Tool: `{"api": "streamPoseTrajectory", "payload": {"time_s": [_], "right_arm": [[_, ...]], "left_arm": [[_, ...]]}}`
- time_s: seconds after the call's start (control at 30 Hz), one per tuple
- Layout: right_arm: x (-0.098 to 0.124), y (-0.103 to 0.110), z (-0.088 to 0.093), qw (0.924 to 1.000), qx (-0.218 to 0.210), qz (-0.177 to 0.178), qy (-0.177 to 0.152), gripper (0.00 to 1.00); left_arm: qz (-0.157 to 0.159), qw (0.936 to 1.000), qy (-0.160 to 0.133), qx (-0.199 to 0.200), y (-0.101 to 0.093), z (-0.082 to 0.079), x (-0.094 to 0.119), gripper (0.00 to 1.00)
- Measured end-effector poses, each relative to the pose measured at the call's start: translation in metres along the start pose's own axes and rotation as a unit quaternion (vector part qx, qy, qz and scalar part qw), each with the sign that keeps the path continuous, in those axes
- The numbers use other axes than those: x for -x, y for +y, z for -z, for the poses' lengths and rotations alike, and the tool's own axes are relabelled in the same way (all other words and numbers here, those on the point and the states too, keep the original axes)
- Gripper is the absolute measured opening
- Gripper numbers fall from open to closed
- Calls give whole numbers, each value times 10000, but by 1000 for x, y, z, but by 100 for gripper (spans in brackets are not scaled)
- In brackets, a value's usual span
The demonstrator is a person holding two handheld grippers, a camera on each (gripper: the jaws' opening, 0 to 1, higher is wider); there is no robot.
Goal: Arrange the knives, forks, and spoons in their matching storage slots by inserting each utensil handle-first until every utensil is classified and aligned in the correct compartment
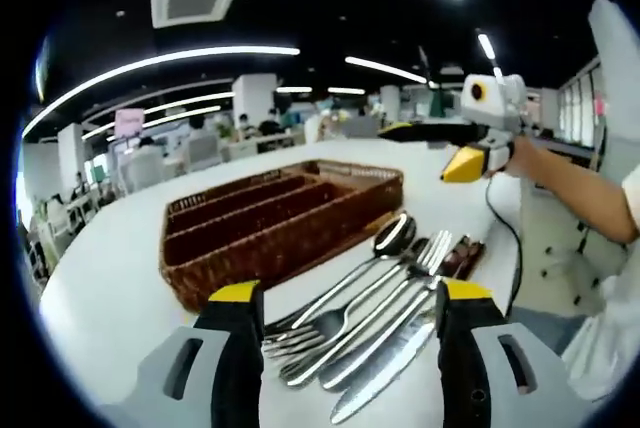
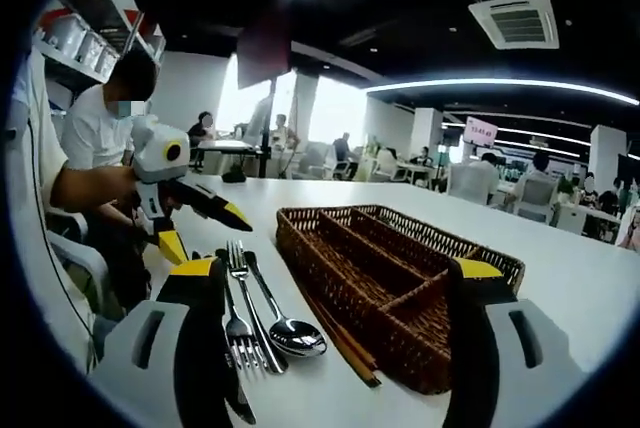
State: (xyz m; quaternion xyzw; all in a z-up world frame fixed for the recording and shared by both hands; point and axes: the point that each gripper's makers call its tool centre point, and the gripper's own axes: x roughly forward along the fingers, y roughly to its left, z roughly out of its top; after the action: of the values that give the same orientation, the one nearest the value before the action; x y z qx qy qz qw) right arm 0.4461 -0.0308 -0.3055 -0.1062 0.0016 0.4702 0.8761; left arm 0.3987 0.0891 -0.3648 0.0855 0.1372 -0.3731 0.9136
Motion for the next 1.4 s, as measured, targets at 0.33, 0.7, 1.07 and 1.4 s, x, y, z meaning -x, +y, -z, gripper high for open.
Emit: {"api": "streamPoseTrajectory", "payload": {"time_s": [0.33,0.7,1.07,1.4], "right_arm": [[24,6,4,9994,-116,289,-142,90],[46,17,8,9977,-209,543,-342,94],[63,31,3,9959,-219,705,-522,93],[81,20,1,9914,-451,933,-794,93]], "left_arm": [[578,9981,231,-30,2,-3,-26,63],[1096,9924,543,115,0,1,-42,51],[1618,9821,955,104,-10,3,-62,33],[1971,9700,1401,-252,-16,14,-72,25]]}}
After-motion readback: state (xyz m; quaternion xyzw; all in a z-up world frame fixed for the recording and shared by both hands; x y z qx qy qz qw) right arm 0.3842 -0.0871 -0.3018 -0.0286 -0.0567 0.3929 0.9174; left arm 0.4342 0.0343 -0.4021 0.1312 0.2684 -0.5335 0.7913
